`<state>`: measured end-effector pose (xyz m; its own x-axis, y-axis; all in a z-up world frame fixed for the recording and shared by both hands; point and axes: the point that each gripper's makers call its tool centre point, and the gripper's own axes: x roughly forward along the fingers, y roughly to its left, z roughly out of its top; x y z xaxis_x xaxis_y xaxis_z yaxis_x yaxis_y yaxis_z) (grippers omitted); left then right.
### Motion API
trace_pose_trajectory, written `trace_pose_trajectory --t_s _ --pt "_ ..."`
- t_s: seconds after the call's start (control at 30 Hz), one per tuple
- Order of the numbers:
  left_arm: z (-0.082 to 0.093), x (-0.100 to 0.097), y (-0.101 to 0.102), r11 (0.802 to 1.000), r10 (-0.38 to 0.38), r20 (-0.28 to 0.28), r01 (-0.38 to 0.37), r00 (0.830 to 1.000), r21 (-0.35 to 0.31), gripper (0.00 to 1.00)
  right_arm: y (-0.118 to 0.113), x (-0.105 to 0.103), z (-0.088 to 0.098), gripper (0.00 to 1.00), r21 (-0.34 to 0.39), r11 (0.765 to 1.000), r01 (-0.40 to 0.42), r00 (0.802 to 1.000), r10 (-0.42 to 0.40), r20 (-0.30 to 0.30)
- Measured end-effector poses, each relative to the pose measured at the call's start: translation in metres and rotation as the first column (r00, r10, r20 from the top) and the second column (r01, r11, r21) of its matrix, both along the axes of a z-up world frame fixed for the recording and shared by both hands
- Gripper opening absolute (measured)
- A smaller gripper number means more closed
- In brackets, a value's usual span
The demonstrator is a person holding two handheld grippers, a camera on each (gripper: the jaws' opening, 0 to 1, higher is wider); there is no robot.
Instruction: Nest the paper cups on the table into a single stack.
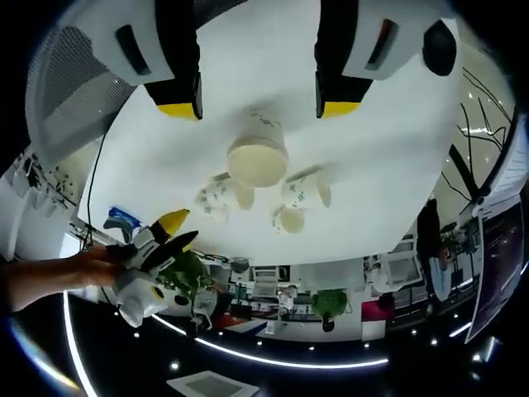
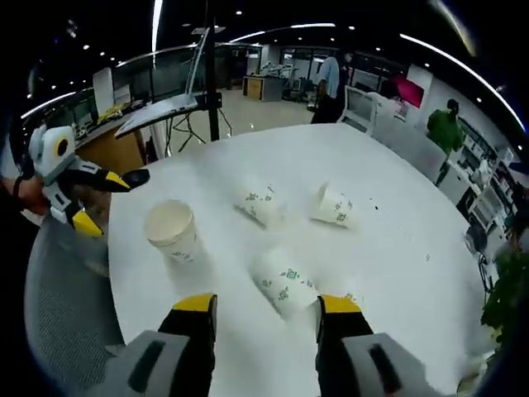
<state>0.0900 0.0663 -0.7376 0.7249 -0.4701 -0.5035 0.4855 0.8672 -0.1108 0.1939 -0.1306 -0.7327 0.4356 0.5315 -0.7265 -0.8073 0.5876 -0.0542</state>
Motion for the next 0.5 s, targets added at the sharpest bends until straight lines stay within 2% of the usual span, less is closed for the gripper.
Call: trace_pose_trajectory --t_s 0.17,0.27,0.37,0.5 --pt "0.002 0.002 -0.003 1.000 -0.011 0.000 0.011 1.000 -0.003 0.54 -0.008 -0.008 0.001 0.60 0.061 0.997 0.053 0.998 -0.055 0.031" --pt "0.001 0.003 -0.006 1.000 -0.028 -0.005 0.028 1.000 0.004 0.54 -0.013 -0.014 0.000 0.60 0.086 0.992 0.089 0.995 -0.092 0.035" --pt "0.003 0.004 -0.006 0.999 -0.031 -0.012 0.031 0.999 -0.014 0.53 -0.022 -0.019 -0.006 0.61 0.093 0.988 0.127 0.990 -0.131 0.042" --pt "0.005 0.012 0.001 0.999 -0.011 -0.025 0.009 1.000 -0.049 0.53 -0.022 -0.035 -0.005 0.62 0.143 0.974 0.175 0.982 -0.183 0.045"
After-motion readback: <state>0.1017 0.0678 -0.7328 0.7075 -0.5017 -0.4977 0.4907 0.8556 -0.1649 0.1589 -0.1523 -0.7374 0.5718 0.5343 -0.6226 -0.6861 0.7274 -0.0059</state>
